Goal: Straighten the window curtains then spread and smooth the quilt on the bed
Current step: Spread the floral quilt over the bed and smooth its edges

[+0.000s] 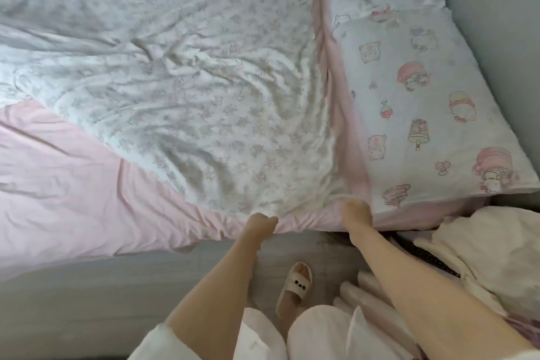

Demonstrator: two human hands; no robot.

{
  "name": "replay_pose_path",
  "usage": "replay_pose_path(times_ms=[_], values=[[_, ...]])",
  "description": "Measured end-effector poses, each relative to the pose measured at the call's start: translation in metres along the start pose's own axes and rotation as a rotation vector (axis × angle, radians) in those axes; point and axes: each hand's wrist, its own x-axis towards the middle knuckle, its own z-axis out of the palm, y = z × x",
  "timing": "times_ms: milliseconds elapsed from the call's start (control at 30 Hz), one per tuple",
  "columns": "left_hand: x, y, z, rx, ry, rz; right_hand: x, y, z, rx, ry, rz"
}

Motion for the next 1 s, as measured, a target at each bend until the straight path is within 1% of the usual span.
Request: replay_pose_path(times_ms=[33,133,233,400,500,667,867,1000], values=[[0.002,-0.004,-0.004,0.006,0.014,0.028,0.001,-0.001,0.005,-0.061,0.015,0.0],[0.012,-0.016,-0.021,-0.037,0.048,0.07,-0.004,-0.014,0.021,-0.095,-0.033,-0.019],[0.022,-0.03,-0.051,-0.115,0.064,0.059,-0.01,-0.038,0.044,-0.158,-0.123,-0.108],[0.031,-0.048,-0.114,-0.174,0.079,0.025,-0.031,-0.079,0.082,-0.253,-0.191,-0.288],[0.038,-0.061,-0.171,-0.279,0.114,0.013,-0.049,-0.111,0.125,-0.308,-0.223,-0.375],[0.052,-0.096,-0.269,-0.487,0.216,-0.001,-0.087,-0.165,0.22,-0.301,-0.257,-0.579],[0.064,-0.142,-0.354,-0.608,0.346,-0.018,-0.128,-0.204,0.32,-0.395,-0.394,-0.725],[0.075,-0.173,-0.399,-0.696,0.386,-0.044,-0.142,-0.233,0.382,-0.477,-0.419,-0.839]])
